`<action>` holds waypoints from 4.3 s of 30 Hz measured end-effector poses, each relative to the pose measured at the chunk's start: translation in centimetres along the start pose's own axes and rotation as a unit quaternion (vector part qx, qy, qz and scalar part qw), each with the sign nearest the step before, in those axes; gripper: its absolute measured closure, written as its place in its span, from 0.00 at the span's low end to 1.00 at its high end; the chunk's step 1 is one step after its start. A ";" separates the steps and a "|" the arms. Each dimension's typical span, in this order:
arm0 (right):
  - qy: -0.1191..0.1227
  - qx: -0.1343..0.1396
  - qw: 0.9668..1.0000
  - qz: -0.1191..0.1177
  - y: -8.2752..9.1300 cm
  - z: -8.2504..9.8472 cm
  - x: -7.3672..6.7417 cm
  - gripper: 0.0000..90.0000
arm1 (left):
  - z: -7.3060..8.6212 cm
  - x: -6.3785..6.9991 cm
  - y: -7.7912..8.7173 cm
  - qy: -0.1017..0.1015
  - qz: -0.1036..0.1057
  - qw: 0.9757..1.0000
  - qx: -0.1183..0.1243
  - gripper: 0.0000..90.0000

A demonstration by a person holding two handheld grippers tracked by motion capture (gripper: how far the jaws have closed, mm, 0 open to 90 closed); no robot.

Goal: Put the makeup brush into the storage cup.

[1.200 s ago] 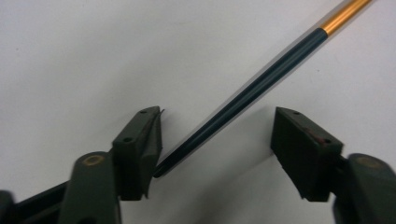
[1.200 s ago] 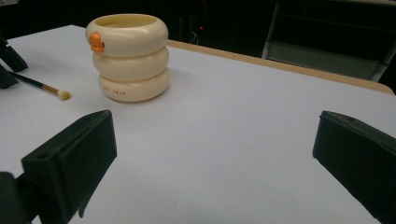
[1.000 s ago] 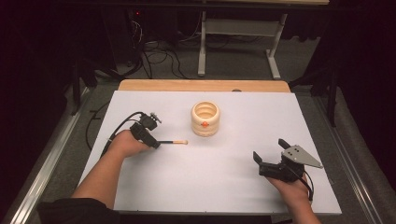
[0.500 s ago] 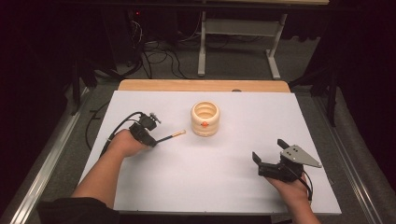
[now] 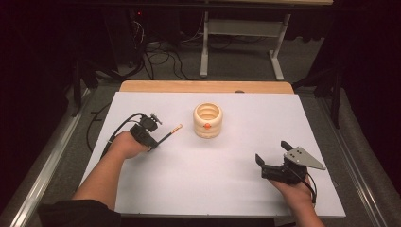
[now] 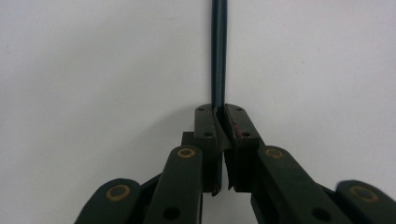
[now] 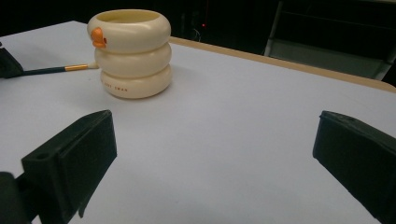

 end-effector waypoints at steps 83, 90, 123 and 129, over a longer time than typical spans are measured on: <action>-0.006 0.003 1.000 0.008 0.2 -0.1 0.0 0.01 | 5.3 1.5 2.9 0.067 0.039 0.958 0.276 0.95; -0.005 0.002 1.000 0.009 0.1 -0.1 0.0 0.01 | 6.1 2.3 2.5 0.078 0.050 0.944 0.315 0.95; -0.005 -0.004 1.000 0.013 -0.2 0.1 -0.1 0.01 | 7.3 3.8 2.2 0.080 0.048 0.910 0.403 0.95; -0.005 -0.004 1.000 0.014 -0.2 0.2 -0.1 0.01 | 7.3 4.1 2.8 0.076 0.045 0.901 0.424 0.95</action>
Point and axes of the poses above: each handheld gripper's, and its own axes: y roughly backward along the jaws, z roughly out of its underside, x roughly to its right, the point moved 4 cm from there along -y, roughly forward along the jaws, and after that the axes turned 2 degrees about y, right-handed, at the moved point
